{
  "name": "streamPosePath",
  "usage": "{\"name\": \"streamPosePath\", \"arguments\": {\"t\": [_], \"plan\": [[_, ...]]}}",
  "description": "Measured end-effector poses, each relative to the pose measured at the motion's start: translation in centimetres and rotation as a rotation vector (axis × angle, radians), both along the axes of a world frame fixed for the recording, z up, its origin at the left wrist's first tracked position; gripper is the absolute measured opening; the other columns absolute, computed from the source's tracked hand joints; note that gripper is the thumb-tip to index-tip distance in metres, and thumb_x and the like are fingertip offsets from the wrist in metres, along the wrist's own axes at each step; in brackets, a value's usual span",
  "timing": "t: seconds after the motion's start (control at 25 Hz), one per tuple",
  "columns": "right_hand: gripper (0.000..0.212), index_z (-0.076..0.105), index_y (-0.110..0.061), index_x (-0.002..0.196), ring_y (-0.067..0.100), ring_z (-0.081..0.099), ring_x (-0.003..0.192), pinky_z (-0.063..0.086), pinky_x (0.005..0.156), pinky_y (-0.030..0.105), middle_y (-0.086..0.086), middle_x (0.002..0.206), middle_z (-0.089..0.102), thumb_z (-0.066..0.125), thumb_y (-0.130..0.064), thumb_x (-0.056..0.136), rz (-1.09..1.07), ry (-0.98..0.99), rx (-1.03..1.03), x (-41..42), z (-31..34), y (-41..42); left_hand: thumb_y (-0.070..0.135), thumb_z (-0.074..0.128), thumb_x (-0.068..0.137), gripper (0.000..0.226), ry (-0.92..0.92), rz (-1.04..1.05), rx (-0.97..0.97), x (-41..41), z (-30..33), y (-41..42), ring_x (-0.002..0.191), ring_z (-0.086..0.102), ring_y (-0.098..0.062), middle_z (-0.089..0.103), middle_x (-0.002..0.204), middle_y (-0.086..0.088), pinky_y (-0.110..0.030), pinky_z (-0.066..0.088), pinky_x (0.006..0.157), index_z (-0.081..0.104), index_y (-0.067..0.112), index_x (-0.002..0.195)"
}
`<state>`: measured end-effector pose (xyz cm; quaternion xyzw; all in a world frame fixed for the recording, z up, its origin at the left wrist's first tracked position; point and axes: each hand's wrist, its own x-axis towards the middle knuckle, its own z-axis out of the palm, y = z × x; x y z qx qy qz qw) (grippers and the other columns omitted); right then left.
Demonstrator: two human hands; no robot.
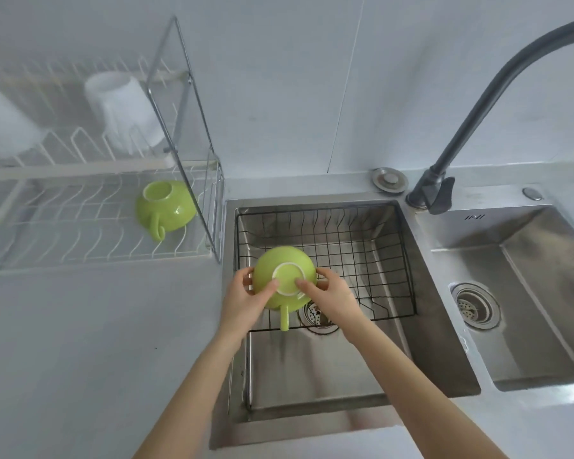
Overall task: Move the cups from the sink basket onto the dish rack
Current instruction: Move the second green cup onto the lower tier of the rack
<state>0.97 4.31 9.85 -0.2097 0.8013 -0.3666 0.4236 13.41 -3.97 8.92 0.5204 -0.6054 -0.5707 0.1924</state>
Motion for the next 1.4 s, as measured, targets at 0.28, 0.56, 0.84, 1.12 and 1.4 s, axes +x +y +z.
{"name": "streamPosePath", "arguments": {"t": [0.28, 0.56, 0.84, 1.12, 1.4], "plan": [[0.059, 0.043, -0.015, 0.131, 0.015, 0.054, 0.100, 0.042, 0.085, 0.026, 0.002, 0.126, 0.056, 0.063, -0.040, 0.082, 0.019, 0.050, -0.043, 5.0, 3.0, -0.2, 0.026, 0.067, 0.079, 0.052, -0.046, -0.015, -0.070, 5.0, 2.2, -0.9, 0.093, 0.055, -0.021, 0.052, 0.115, -0.007, -0.028, 0.041, 0.078, 0.046, 0.011, 0.124], [0.061, 0.043, -0.013, 0.132, 0.017, 0.056, 0.106, 0.042, 0.084, 0.025, 0.005, 0.127, 0.057, 0.063, -0.041, 0.081, 0.044, 0.044, -0.085, 13.5, 4.4, -4.5, 0.027, 0.065, 0.081, 0.051, -0.041, -0.034, -0.133, 14.1, 4.1, -4.9, 0.090, 0.055, -0.022, 0.053, 0.108, -0.004, -0.027, 0.040, 0.076, 0.046, 0.014, 0.126], [0.056, 0.047, -0.014, 0.128, 0.014, 0.052, 0.098, 0.038, 0.077, 0.023, 0.004, 0.117, 0.059, 0.062, -0.042, 0.082, 0.027, 0.050, -0.124, 19.3, 4.7, -8.7, 0.028, 0.067, 0.078, 0.056, -0.043, -0.090, -0.127, 20.3, 4.4, -9.7, 0.091, 0.056, -0.021, 0.053, 0.110, -0.005, -0.028, 0.043, 0.079, 0.045, 0.014, 0.128], [0.055, 0.044, -0.015, 0.133, 0.020, 0.055, 0.107, 0.038, 0.081, 0.024, 0.008, 0.124, 0.059, 0.056, -0.041, 0.086, 0.109, 0.166, -0.136, 21.9, 5.9, -14.5, 0.022, 0.072, 0.075, 0.066, -0.059, -0.133, -0.172, 23.3, 5.1, -14.9, 0.091, 0.054, -0.020, 0.049, 0.127, -0.011, -0.026, 0.041, 0.076, 0.040, 0.014, 0.132], [0.058, 0.031, -0.016, 0.142, 0.028, 0.048, 0.123, 0.039, 0.098, 0.033, 0.013, 0.132, 0.053, 0.049, -0.039, 0.091, 0.213, 0.234, -0.129, 23.6, 6.9, -22.1, 0.025, 0.069, 0.077, 0.067, -0.110, -0.130, -0.249, 24.5, 5.3, -22.4, 0.092, 0.057, -0.022, 0.044, 0.134, -0.012, -0.028, 0.043, 0.079, 0.039, 0.012, 0.135]]}}
